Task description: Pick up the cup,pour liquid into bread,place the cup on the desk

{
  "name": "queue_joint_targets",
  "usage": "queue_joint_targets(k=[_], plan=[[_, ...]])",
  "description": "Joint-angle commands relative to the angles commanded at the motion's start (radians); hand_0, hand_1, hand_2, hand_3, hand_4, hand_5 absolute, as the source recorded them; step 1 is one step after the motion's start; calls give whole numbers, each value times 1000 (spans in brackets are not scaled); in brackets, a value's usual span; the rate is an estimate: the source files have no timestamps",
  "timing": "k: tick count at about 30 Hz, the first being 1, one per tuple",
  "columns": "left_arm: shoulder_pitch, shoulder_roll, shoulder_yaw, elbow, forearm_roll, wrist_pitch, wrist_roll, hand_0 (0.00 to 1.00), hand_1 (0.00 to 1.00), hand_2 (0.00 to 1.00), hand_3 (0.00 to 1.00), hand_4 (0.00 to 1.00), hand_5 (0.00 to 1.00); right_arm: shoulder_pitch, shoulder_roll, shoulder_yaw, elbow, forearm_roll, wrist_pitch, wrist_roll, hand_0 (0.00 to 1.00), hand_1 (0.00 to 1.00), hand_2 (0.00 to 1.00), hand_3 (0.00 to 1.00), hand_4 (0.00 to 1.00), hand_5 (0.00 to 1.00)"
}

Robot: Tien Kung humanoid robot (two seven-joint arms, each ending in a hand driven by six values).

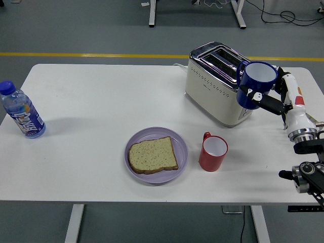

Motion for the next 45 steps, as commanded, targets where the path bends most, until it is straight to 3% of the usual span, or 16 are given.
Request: queue_joint_targets(k=[9,22,35,45], plan=[[-3,0,0,0,1,-1,0,679,683,698,542,251,998,-92,10,64,-73,62,0,115,420,311,435,473,721,72],[-5,0,-6,-1,13,-3,4,679,683,698,542,251,998,-172,75,125,-175,82,0,255,470,319,439,475,718,74],[-2,0,-28,0,51,-4,18,679,683,698,542,251,998,-221,138,104,-263,58,0,346,494,325,447,479,715,74],[6,0,-46,0,81,-6,29,679,683,698,542,251,998,-229,159,60,-321,98,0,410,509,330,454,478,715,78]])
